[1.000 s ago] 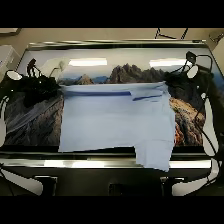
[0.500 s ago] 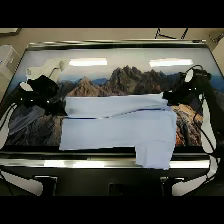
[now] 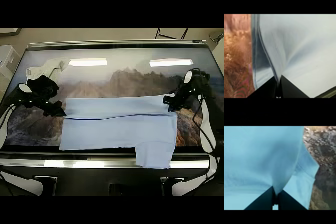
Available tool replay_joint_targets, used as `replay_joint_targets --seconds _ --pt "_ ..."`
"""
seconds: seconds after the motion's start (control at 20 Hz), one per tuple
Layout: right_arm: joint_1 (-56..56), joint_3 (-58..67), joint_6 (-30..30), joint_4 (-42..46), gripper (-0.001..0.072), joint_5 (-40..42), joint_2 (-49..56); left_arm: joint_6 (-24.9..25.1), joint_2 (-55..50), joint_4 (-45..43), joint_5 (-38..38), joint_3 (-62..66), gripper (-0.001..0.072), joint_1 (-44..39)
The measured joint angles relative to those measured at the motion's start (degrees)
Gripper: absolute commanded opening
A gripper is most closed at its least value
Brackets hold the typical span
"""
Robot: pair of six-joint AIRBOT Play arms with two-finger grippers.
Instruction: Fold the clothes and pants, and hang the long-sleeved shirts on hangers.
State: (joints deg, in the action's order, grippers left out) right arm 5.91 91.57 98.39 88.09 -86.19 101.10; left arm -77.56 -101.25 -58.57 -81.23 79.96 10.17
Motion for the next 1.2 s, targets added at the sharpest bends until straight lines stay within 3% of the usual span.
replay_joint_targets --seconds 0.05,0.1,0.15,0.25,0.3,0.35,0.6,0.7,0.85,1.05,1.1,1.15,1.2 --pt "0.0 -0.3 0.0 -0.3 0.0210 0.1 0.2 0.0 -0.1 0.0 0.3 0.0 0.0166 0.0" --pt "0.0 -0.4 0.2 -0.7 0.0452 0.3 0.3 0.0 -0.1 0.0 0.4 0.0 0.0364 0.1" --pt "0.1 -0.3 0.2 -0.9 0.0561 0.5 0.3 0.0 -0.1 0.1 0.4 0.3 0.0426 0.3" --pt "1.4 0.8 -0.9 -2.6 0.0568 -0.3 -0.2 -0.1 0.4 0.3 -0.8 1.3 0.0427 1.3" --pt "2.7 1.5 -1.7 -3.2 0.0567 -1.8 -0.7 0.0 0.9 0.2 -2.1 1.9 0.0455 2.2" --pt "4.7 2.0 -2.4 -3.4 0.0567 -3.7 -1.4 0.2 1.7 -0.3 -3.9 2.3 0.0533 3.4" --pt "14.3 -6.9 -3.6 -4.6 0.0568 -8.0 -10.1 2.2 10.1 -4.7 -8.9 -8.9 0.0485 10.4" --pt "16.3 -15.4 -4.2 -4.6 0.0568 -5.5 -14.9 4.5 15.1 -5.5 -6.7 -19.7 0.0439 12.4" --pt "17.6 -25.0 -5.8 -4.8 0.0568 -3.1 -19.1 9.0 21.4 -3.8 -2.4 -34.1 0.0439 14.1" --pt "18.2 -30.0 -6.8 -6.5 0.0568 -1.8 -21.0 12.6 24.3 0.2 1.0 -43.7 0.0438 14.7" --pt "18.2 -30.5 -6.9 -7.2 0.0568 -1.7 -21.2 13.1 24.6 0.9 1.9 -45.1 0.0372 14.8" --pt "18.2 -30.9 -7.2 -7.8 0.0567 -1.6 -21.3 13.4 24.8 1.7 2.9 -46.1 0.0357 14.7" --pt "18.3 -31.1 -7.4 -8.2 0.0567 -1.5 -21.4 13.6 24.9 2.5 3.6 -46.9 0.0261 14.5"
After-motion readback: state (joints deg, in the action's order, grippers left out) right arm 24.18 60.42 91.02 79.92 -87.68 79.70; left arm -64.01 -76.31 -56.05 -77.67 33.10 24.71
